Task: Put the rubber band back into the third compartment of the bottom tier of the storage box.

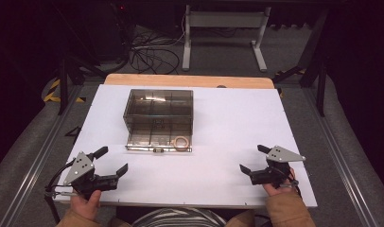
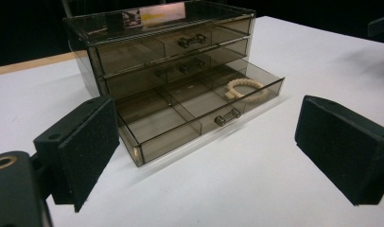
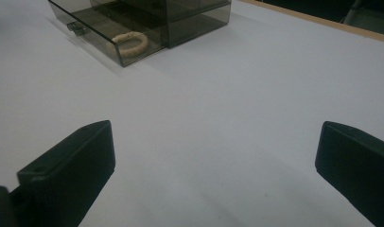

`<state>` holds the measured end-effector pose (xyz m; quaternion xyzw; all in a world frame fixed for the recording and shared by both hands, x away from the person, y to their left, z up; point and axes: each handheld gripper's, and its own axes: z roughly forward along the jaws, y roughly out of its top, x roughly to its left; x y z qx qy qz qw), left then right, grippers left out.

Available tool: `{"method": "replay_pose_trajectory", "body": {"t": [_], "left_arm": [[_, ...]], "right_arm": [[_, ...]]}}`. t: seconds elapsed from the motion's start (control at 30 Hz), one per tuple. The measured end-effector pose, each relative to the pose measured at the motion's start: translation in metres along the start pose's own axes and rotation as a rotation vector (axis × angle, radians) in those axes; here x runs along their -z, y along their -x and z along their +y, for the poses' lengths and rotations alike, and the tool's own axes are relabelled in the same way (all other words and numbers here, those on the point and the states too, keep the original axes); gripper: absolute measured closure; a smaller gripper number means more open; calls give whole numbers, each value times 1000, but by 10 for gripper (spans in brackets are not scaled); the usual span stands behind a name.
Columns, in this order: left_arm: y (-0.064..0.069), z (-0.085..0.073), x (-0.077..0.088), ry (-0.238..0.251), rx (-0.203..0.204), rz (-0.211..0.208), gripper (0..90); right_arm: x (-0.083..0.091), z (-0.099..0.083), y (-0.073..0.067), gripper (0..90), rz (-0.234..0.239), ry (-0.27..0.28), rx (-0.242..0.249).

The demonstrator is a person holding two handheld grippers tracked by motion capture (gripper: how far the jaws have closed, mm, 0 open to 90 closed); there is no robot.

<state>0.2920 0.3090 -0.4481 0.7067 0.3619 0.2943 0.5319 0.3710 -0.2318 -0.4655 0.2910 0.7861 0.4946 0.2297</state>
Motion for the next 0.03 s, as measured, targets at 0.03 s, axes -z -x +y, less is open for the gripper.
{"method": "replay_pose_trajectory", "body": {"t": [0.03], "left_arm": [[0, 0, 0, 5, -4, 1, 80]], "right_arm": [[0, 0, -1, 0, 2, 1, 2]]}}
